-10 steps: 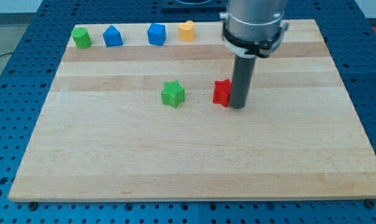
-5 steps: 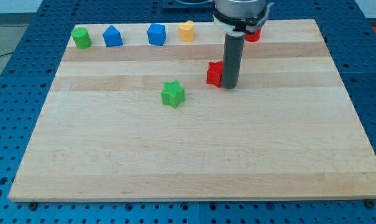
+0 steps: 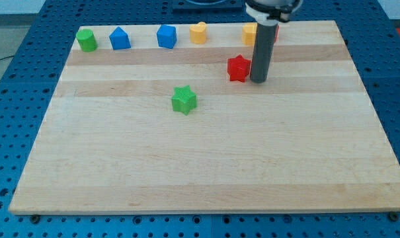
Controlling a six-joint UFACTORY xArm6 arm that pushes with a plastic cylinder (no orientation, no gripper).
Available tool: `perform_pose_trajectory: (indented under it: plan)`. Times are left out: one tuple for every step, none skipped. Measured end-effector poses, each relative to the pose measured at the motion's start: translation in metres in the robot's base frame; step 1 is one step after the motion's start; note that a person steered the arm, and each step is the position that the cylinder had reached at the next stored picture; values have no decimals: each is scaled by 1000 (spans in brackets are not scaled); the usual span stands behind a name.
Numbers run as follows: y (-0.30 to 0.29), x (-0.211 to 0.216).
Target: Move the red star to the top right of the board
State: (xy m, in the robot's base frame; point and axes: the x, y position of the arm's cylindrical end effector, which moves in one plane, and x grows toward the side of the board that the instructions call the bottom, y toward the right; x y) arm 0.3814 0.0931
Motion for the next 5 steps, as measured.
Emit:
perform_pose_trajectory:
  plan:
    - [-58, 6]
    - [-85, -18]
    - [-36, -29]
    - [11, -51]
    - [43, -63]
